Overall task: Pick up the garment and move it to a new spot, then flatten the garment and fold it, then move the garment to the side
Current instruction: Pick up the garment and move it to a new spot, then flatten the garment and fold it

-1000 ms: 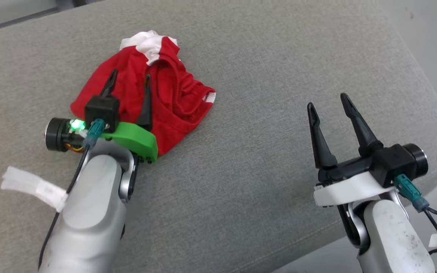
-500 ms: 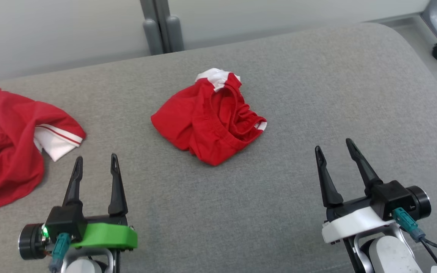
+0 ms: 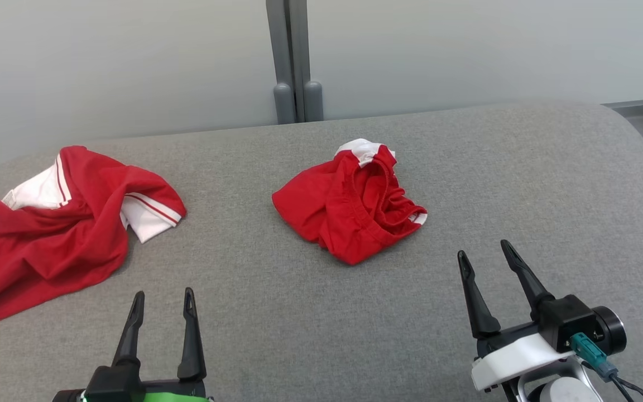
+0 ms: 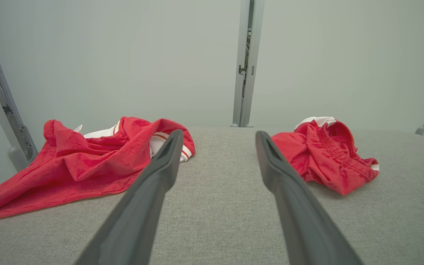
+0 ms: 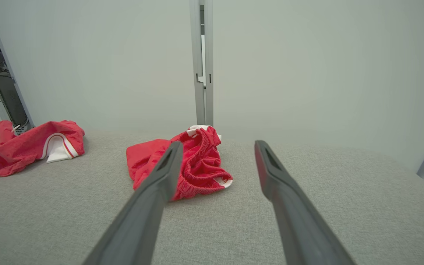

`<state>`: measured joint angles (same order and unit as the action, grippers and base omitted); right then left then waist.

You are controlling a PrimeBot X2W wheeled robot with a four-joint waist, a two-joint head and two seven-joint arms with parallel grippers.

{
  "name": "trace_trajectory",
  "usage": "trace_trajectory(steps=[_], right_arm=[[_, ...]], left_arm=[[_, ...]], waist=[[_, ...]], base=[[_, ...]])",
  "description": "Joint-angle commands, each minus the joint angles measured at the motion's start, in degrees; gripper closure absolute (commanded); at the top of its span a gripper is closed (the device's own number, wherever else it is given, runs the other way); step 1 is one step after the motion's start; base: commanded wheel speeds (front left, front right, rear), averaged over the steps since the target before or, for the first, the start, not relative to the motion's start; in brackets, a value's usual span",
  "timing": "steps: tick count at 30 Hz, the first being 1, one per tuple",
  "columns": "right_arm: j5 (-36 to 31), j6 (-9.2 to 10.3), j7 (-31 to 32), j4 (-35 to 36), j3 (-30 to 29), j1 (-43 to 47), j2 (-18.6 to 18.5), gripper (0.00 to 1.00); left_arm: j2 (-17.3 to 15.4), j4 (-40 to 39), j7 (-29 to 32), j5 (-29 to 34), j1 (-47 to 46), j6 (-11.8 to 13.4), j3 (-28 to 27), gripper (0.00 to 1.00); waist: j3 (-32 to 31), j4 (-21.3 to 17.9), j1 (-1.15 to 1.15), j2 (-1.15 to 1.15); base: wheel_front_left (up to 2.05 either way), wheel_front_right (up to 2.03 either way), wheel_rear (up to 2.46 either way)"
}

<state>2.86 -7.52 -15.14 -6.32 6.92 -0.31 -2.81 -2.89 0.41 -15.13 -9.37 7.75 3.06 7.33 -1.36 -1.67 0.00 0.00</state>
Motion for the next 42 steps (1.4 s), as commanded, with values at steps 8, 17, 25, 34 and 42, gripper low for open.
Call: trace_trajectory(steps=[8, 17, 25, 34, 42], right_arm=[[0.1, 0.06, 0.0, -0.5, 0.2, 0.1, -0.1, 0.00], [-0.2, 0.06, 0.0, -0.7, 0.5, 0.3, -0.1, 0.00], [-0.4, 0.06, 0.0, -1.1, 0.6, 0.3, -0.1, 0.00], [-0.4, 0.06, 0.0, 0.2, 0.2, -0.4, -0.1, 0.00], [0.2, 0.06, 0.0, 2.2, -1.5, -2.3, -0.1, 0.00]], left_arm=[[0.0, -0.2, 0.0, 1.0, -0.8, 0.6, 0.7, 0.00], [0.0, 0.7, 0.0, 1.1, -1.4, 1.1, 1.2, 0.00], [0.0, 1.2, 0.0, 1.3, -1.5, 1.5, 1.7, 0.00], [0.0, 4.6, 0.0, -2.4, -2.9, 0.0, 4.0, 0.00], [-0.1, 14.4, 0.0, -6.1, -12.3, -5.8, 14.5, 0.00]], waist=[[-0.7, 0.4, 0.00, 0.00], [-1.0, 0.2, 0.00, 0.00], [-1.2, 0.2, 0.00, 0.00], [0.0, -0.9, 0.00, 0.00], [4.8, -4.5, 0.00, 0.00]], base=[[0.00, 0.00, 0.00], [0.00, 0.00, 0.00], [0.00, 0.00, 0.00], [0.00, 0.00, 0.00], [0.00, 0.00, 0.00]])
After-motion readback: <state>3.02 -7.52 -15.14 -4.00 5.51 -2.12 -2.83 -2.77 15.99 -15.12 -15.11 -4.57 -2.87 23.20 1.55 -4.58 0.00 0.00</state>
